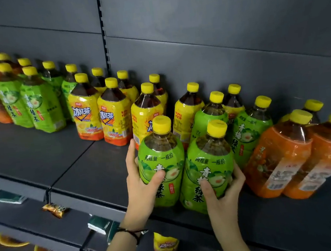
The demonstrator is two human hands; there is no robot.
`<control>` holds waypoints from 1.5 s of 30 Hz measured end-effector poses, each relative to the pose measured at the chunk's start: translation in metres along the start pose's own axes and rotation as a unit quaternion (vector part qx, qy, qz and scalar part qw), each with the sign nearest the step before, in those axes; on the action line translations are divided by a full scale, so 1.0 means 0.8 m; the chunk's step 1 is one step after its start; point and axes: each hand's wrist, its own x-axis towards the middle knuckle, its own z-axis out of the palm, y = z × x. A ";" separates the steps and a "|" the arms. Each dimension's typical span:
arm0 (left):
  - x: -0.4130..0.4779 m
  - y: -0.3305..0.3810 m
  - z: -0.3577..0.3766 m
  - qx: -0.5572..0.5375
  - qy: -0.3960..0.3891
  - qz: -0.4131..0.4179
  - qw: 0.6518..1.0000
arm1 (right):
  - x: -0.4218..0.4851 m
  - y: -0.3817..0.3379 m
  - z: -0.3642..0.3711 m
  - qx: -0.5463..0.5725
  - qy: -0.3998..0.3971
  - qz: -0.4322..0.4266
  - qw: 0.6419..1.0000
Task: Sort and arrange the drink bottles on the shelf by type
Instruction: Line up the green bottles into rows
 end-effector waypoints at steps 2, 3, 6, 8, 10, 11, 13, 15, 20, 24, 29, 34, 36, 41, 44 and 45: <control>-0.001 0.007 -0.011 0.004 0.006 0.005 1.000 | 0.002 -0.001 0.008 0.004 -0.016 0.011 1.000; -0.002 0.010 -0.019 0.008 0.011 0.007 1.000 | 0.003 -0.001 0.014 0.007 -0.026 0.014 1.000; 0.000 0.022 -0.051 0.010 0.043 0.014 0.999 | 0.003 -0.005 0.047 0.011 -0.054 0.018 0.998; 0.003 0.030 -0.081 0.006 0.071 0.020 0.997 | 0.000 -0.008 0.076 0.011 -0.070 0.016 0.997; 0.007 0.041 -0.117 -0.004 0.099 0.020 0.995 | -0.005 -0.013 0.110 0.016 -0.090 0.016 0.996; 0.010 0.046 -0.136 -0.009 0.110 0.019 0.994 | -0.009 -0.016 0.128 0.019 -0.104 0.015 0.994; 0.016 0.059 -0.180 -0.006 0.129 0.018 0.991 | -0.020 -0.022 0.166 0.031 -0.130 0.019 0.991; 0.022 0.072 -0.228 0.005 0.150 0.019 0.988 | -0.034 -0.029 0.209 0.040 -0.147 0.030 0.988; 0.038 0.103 -0.352 0.020 0.162 0.004 0.987 | -0.082 -0.032 0.323 0.056 -0.131 0.050 0.989; 0.053 0.122 -0.441 0.035 0.157 0.005 0.987 | -0.109 -0.037 0.407 0.073 -0.100 0.053 0.991; 0.076 0.130 -0.520 0.037 0.154 -0.007 0.987 | -0.123 -0.042 0.479 0.074 -0.087 0.052 0.992; 0.108 0.123 -0.565 0.019 0.155 -0.021 0.988 | -0.108 -0.034 0.533 0.071 -0.070 0.041 0.994; 0.125 0.116 -0.573 0.011 0.154 -0.017 0.988 | -0.095 -0.028 0.549 0.071 -0.057 0.033 0.995; 0.179 0.093 -0.582 -0.008 0.137 -0.007 0.991 | -0.063 -0.010 0.575 0.050 -0.021 0.008 0.998; 0.218 0.069 -0.576 -0.010 0.111 -0.009 0.994 | -0.039 0.003 0.581 0.049 0.001 0.019 0.999; 0.231 0.060 -0.574 -0.011 0.103 -0.013 0.995 | -0.030 0.007 0.582 0.046 0.004 0.022 0.999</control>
